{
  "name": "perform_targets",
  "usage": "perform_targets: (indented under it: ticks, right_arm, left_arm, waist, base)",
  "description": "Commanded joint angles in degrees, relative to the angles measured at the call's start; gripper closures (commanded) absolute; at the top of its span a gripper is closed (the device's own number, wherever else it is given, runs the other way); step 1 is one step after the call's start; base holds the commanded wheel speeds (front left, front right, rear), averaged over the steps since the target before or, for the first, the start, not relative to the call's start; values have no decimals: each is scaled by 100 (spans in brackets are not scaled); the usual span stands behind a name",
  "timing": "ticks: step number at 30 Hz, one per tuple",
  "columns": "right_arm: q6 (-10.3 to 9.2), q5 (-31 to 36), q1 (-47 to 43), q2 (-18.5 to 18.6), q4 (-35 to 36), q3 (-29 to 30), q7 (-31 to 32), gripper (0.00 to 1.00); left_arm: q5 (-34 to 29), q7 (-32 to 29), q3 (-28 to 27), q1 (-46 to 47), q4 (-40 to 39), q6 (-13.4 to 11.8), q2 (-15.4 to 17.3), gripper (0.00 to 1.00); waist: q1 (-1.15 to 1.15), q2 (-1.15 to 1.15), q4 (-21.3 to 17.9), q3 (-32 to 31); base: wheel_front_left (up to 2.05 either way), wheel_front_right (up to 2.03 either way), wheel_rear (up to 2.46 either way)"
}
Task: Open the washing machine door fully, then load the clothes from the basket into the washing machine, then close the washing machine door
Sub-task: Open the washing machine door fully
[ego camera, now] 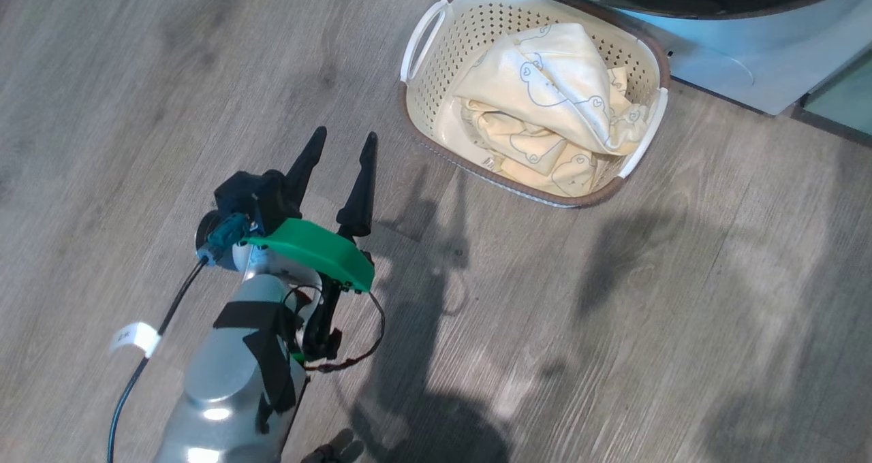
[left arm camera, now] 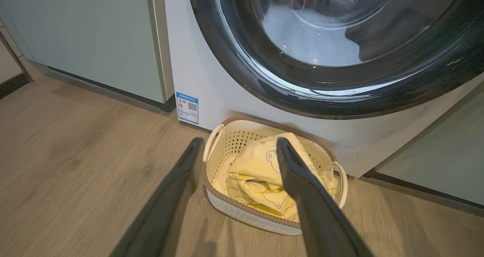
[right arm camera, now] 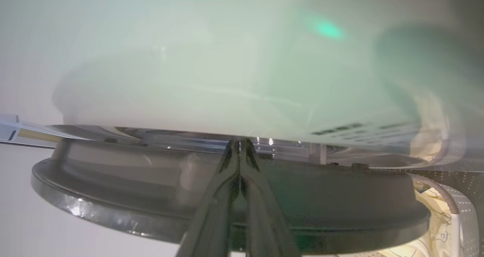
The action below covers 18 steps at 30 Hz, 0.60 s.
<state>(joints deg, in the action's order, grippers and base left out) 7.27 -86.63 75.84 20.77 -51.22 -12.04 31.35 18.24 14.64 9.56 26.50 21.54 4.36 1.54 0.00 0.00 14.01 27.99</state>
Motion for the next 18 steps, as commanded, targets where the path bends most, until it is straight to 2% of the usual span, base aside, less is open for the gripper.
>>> perform_targets:
  ticks: [1, 18]
  right_arm:
    - [22, -3, 202, -142, 242, -75, 96, 100]
    - [22, -239, -500, -154, 824, -351, 763, 100]
  left_arm:
    - [42, 36, -158, 158, -172, -12, 133, 0]
    - [-45, 36, -247, 41, -82, 12, 133, 0]
  waist:
    - [0, 0, 4, -1]
    - [0, 0, -67, -363]
  base:
    - [0, 0, 0]
    - [0, 0, 0]
